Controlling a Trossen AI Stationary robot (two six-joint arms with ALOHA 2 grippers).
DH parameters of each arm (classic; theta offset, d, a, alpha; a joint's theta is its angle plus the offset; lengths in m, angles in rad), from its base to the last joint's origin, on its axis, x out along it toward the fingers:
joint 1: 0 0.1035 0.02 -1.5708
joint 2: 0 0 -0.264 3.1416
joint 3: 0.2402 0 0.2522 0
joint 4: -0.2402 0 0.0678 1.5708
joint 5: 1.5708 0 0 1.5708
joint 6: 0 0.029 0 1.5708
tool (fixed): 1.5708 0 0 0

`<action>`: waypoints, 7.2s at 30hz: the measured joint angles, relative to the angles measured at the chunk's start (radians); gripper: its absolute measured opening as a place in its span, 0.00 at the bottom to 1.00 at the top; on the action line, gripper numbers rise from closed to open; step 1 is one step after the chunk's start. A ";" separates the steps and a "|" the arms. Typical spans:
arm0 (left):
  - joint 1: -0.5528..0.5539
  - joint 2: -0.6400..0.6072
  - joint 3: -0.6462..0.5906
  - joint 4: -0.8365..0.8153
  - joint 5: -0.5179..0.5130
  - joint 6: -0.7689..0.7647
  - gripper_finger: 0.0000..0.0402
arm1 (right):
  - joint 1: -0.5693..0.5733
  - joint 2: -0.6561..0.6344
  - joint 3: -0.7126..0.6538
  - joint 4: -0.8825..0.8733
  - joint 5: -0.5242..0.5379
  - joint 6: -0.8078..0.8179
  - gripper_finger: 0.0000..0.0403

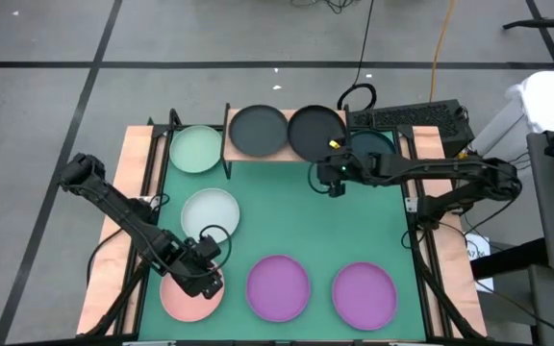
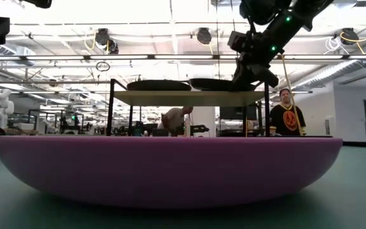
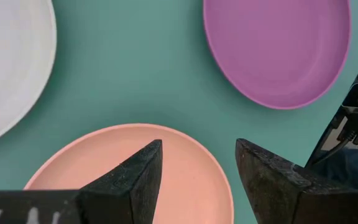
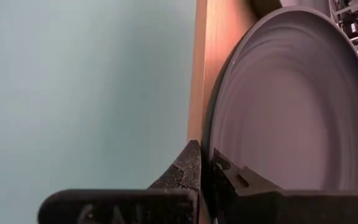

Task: Place and stack plates onto a shelf
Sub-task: Put the black plate on the shelf, then stack the light orange plate on top of the dark blue plate on the shelf

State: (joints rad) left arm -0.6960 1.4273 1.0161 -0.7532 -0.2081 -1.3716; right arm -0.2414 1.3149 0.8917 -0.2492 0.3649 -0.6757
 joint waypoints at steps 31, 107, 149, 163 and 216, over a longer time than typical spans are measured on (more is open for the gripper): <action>-0.006 0.000 0.000 0.000 0.000 -0.008 0.52 | -0.069 0.009 -0.001 0.049 -0.094 0.035 0.00; 0.016 -0.056 0.000 -0.139 0.017 0.114 0.52 | 0.352 -0.426 -0.002 -0.222 -0.156 1.626 0.36; -0.088 0.250 0.001 0.253 0.110 -0.676 0.75 | 0.512 -0.469 -0.002 -0.271 -0.240 1.406 0.36; -0.084 0.305 0.001 0.212 0.112 -0.665 0.48 | 0.512 -0.470 -0.002 -0.282 -0.240 1.367 0.36; 0.043 -0.121 0.062 0.034 0.004 -0.081 0.02 | 0.511 -0.470 -0.078 -0.294 -0.197 1.396 0.36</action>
State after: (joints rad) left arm -0.6532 1.3063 1.0780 -0.7192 -0.2040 -1.4528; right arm 0.2699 0.8452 0.8138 -0.5430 0.1678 0.7207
